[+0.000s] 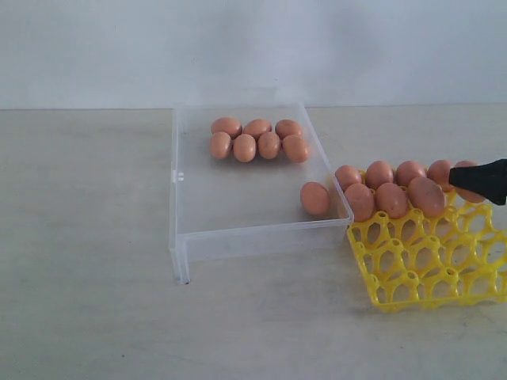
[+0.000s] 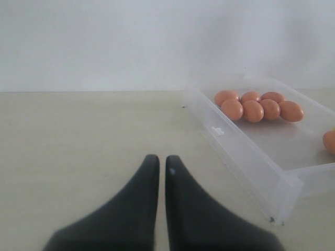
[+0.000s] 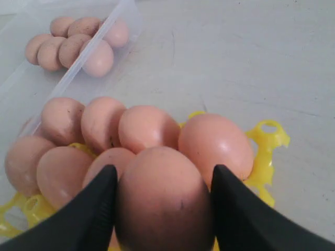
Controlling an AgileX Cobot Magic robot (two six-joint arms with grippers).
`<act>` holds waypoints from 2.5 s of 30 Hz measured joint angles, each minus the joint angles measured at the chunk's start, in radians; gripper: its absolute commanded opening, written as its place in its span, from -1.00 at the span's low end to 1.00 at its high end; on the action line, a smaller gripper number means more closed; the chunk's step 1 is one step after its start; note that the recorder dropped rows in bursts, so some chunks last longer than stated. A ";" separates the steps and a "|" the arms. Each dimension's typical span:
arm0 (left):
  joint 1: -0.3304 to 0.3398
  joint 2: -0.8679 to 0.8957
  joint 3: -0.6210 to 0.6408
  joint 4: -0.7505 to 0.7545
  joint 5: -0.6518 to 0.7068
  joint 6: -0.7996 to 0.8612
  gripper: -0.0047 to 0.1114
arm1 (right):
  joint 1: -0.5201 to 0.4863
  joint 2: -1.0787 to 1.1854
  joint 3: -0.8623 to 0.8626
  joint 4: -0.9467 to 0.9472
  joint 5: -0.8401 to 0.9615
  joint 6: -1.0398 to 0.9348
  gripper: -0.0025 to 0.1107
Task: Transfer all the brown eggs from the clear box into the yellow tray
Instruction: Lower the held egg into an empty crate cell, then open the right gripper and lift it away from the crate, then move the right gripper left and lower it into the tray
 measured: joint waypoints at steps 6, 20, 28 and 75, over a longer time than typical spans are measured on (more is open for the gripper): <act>0.000 0.000 0.000 0.000 0.000 0.000 -0.85 | 0.000 0.055 0.000 0.051 -0.050 -0.101 -0.91; 0.000 0.000 0.000 0.000 0.000 0.000 -0.85 | 0.000 0.069 0.000 0.119 -0.051 -0.126 -0.21; 0.000 0.000 0.000 0.000 0.000 0.000 -0.85 | 0.016 0.077 0.000 0.156 -0.028 -0.126 -0.10; 0.000 0.000 0.000 0.000 0.000 0.000 -0.85 | 0.504 -0.424 -0.001 0.140 0.189 -0.100 -0.96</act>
